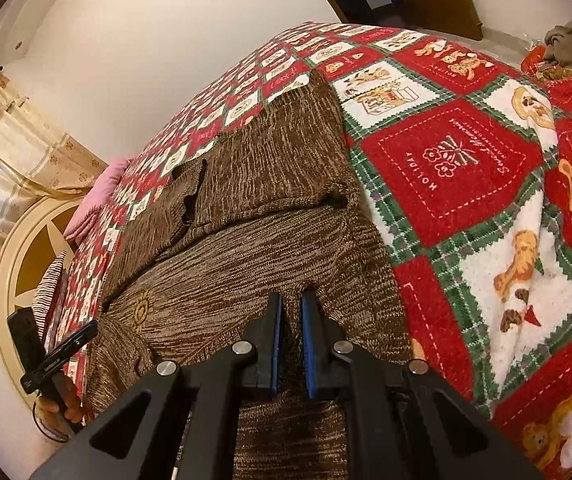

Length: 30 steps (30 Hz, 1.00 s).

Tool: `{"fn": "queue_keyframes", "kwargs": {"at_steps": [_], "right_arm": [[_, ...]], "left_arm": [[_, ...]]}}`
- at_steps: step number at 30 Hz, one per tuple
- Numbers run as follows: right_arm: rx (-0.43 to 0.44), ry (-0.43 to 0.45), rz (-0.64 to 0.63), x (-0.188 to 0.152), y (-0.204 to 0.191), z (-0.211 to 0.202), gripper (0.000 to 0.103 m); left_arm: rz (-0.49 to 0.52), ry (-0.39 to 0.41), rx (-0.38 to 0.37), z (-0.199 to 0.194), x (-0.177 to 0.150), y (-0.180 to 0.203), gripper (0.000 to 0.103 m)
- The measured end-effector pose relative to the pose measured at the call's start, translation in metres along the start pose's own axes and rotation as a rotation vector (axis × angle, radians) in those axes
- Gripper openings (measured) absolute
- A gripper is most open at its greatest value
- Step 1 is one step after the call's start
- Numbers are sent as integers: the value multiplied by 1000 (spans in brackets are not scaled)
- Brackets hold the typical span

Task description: Fold small clothes

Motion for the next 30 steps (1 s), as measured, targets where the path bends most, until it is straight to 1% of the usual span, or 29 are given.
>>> {"fn": "queue_keyframes", "kwargs": {"at_steps": [2, 4, 5, 7, 9, 11, 14, 15, 16, 17, 18, 19, 20, 21, 22, 23, 25, 26, 27, 28, 29, 30], "right_arm": [[1, 0, 3, 0, 0, 0, 10], [2, 0, 5, 0, 1, 1, 10], [2, 0, 6, 0, 1, 1, 10], [3, 0, 5, 0, 1, 1, 10], [4, -1, 8, 0, 1, 1, 10], [5, -2, 8, 0, 1, 1, 10], [4, -1, 10, 0, 1, 1, 10], [4, 0, 8, 0, 1, 1, 10], [4, -1, 10, 0, 1, 1, 10], [4, 2, 11, 0, 1, 1, 10], [3, 3, 12, 0, 1, 1, 10], [2, 5, 13, 0, 1, 1, 10], [0, 7, 12, 0, 1, 1, 10], [-4, 8, 9, 0, 1, 1, 10], [-8, 5, 7, 0, 0, 1, 10], [-9, -2, 7, 1, -1, 0, 10], [-6, -35, 18, 4, -2, 0, 10], [11, -56, 36, 7, -2, -2, 10], [50, -66, 58, 11, -4, -5, 10], [111, -67, 93, 18, -6, -10, 10], [203, -48, 158, 29, -5, -18, 10], [280, -15, 226, 40, -1, -27, 10]], "left_arm": [[11, -1, -16, 1, -1, 4, 55], [19, -7, -5, 4, -2, 5, 55], [14, -6, -13, 5, -2, 5, 55], [-8, -2, -40, 7, -3, 7, 51], [-7, -5, -51, 8, -5, 9, 40], [8, -6, -56, 7, -8, 12, 35], [26, -7, -38, 8, -9, 12, 35], [19, -3, -24, 10, -8, 9, 37], [11, 3, -26, 11, -7, 7, 40], [-3, 8, -45, 14, -6, 7, 46], [-13, 13, -53, 15, -6, 7, 47], [-6, 18, -42, 16, -6, 8, 47], [12, 19, -25, 16, -7, 11, 44], [40, 18, 2, 17, -8, 13, 35], [65, 17, 29, 17, -10, 16, 25], [70, 16, 34, 17, -11, 18, 10], [41, 35, 18, 12, -12, 19, 8], [25, 45, 3, 9, -11, 20, 8], [10, 66, -9, 3, -9, 21, 8], [-6, 95, -16, -3, -5, 20, 8], [-31, 126, -29, -10, -1, 19, 8], [-78, 167, -58, -18, 3, 14, 8]]}}
Point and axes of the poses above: each gripper's, at about its wrist camera, not at the fingertips, and z roughly the way its jaws point, y to its right, x to its top, the point moved 8 cm from there along z, roughly the way its jaws point, and after that the axes turned 15 degrees about -x, right-handed, at the moved point
